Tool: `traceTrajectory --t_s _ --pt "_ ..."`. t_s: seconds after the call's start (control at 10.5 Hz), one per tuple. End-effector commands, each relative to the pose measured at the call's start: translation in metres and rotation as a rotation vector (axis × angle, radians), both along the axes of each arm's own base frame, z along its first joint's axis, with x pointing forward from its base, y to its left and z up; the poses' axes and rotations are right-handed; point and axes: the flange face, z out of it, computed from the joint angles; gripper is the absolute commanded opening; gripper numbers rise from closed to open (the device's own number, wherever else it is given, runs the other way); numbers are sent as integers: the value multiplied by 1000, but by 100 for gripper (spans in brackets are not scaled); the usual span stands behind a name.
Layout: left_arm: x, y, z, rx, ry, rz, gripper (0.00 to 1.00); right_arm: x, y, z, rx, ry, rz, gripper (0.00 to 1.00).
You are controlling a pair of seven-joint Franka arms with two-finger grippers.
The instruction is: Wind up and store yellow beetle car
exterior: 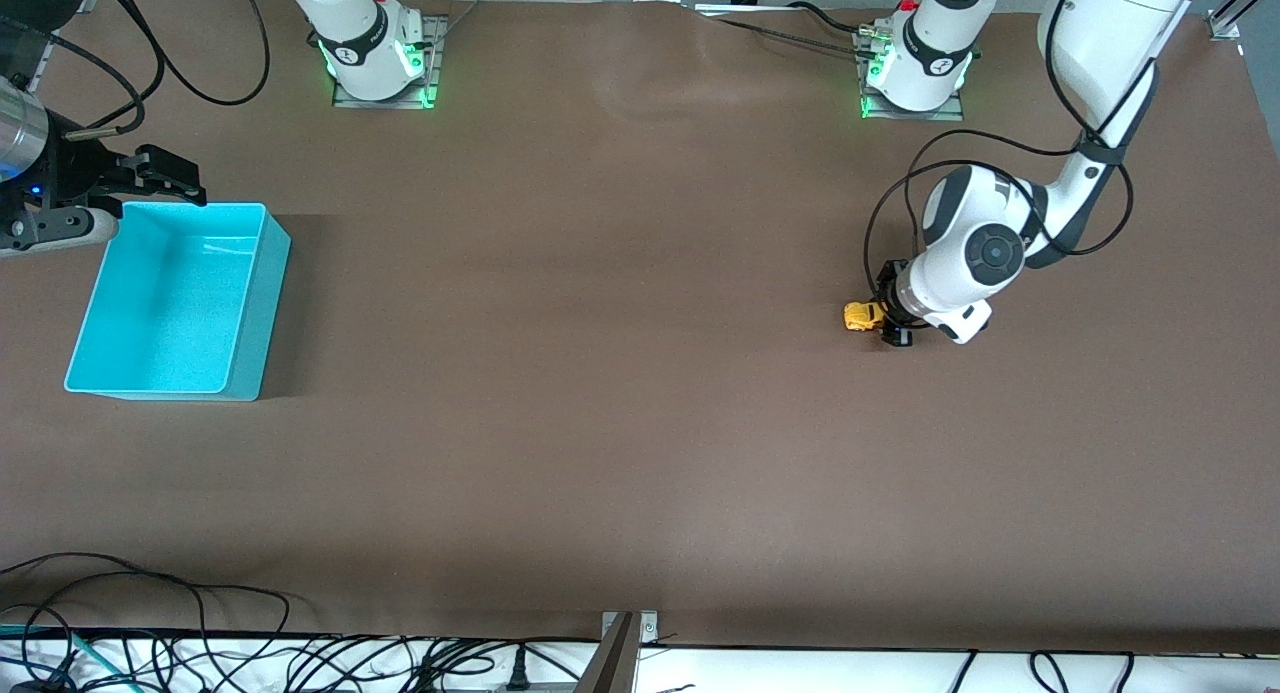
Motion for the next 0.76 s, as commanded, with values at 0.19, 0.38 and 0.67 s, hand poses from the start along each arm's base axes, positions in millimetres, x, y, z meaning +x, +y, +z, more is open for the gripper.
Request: traceTrajectory --t_s 0.19,0.38,0.67 --pt "9 76 -27 -12 13 -66 0 3 -2 2 7 1 7 100" --pt "6 106 -43 27 34 -109 0 3 -3 1 7 2 5 100" --pt "12 160 -50 76 25 -127 0 3 -3 1 7 2 5 100"
